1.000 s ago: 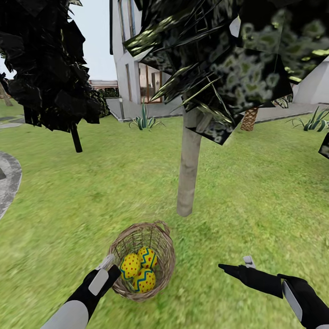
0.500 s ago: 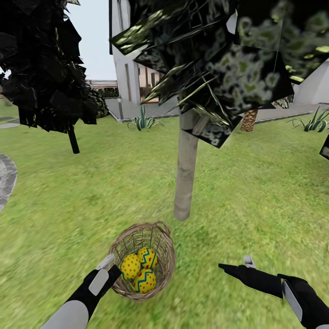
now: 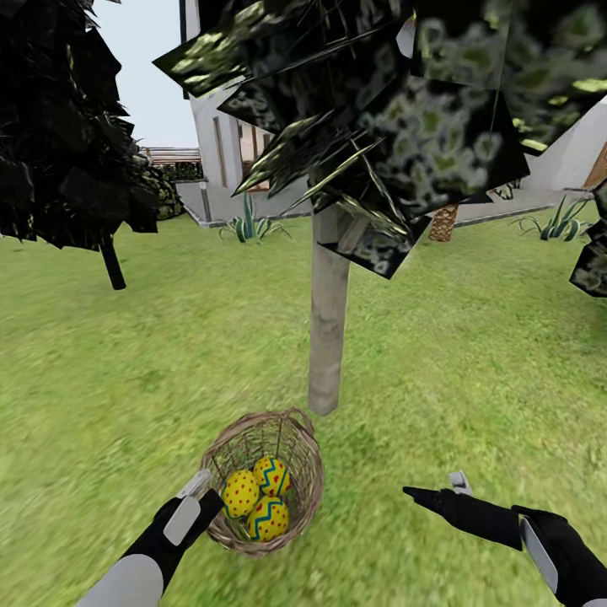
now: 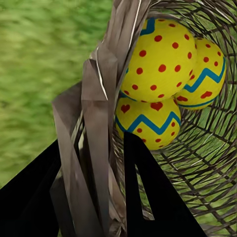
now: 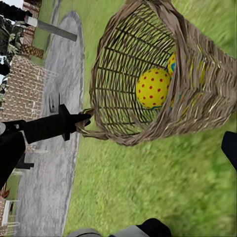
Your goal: Take the three Easter eggs out of the wicker basket on the lawn in the garden, then place them on the lawn next to a single tree (choose any tree) so that all three eggs are next to the same tree and none are left in the basket.
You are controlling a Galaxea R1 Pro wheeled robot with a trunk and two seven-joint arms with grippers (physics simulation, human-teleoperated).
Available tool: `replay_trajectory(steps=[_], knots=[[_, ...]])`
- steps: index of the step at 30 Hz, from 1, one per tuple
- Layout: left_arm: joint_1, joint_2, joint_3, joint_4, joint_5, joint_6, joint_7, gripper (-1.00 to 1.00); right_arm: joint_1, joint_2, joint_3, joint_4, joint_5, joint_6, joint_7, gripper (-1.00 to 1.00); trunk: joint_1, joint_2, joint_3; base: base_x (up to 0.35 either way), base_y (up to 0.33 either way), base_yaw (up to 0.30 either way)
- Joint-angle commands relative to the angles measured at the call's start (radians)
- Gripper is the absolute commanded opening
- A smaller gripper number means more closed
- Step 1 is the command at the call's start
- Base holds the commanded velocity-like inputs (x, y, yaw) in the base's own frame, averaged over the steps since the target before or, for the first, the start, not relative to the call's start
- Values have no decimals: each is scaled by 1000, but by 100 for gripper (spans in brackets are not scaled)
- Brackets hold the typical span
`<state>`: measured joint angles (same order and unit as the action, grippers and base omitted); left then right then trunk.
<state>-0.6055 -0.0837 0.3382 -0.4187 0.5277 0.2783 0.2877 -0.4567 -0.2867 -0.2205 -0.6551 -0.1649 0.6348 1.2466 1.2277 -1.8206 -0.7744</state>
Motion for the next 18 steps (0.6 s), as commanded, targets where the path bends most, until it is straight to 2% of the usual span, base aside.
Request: replay_trajectory(steps=[1, 8, 15, 18], knots=[[0, -1, 2, -4, 14, 2, 5, -100, 0, 0, 0, 0, -4, 8, 1, 100, 0, 0, -1, 329, 0, 0], [0, -1, 3, -3, 14, 2, 5, -100, 0, 0, 0, -1, -4, 8, 2, 100, 0, 0, -1, 302, 0, 0], [0, -1, 2, -4, 14, 1, 5, -100, 0, 0, 0, -1, 2, 8, 0, 100, 0, 0, -1, 14, 0, 0], [0, -1, 2, -4, 14, 1, 5, -100, 0, 0, 0, -1, 2, 8, 0, 100, 12, -21, -10, 0, 0, 0]])
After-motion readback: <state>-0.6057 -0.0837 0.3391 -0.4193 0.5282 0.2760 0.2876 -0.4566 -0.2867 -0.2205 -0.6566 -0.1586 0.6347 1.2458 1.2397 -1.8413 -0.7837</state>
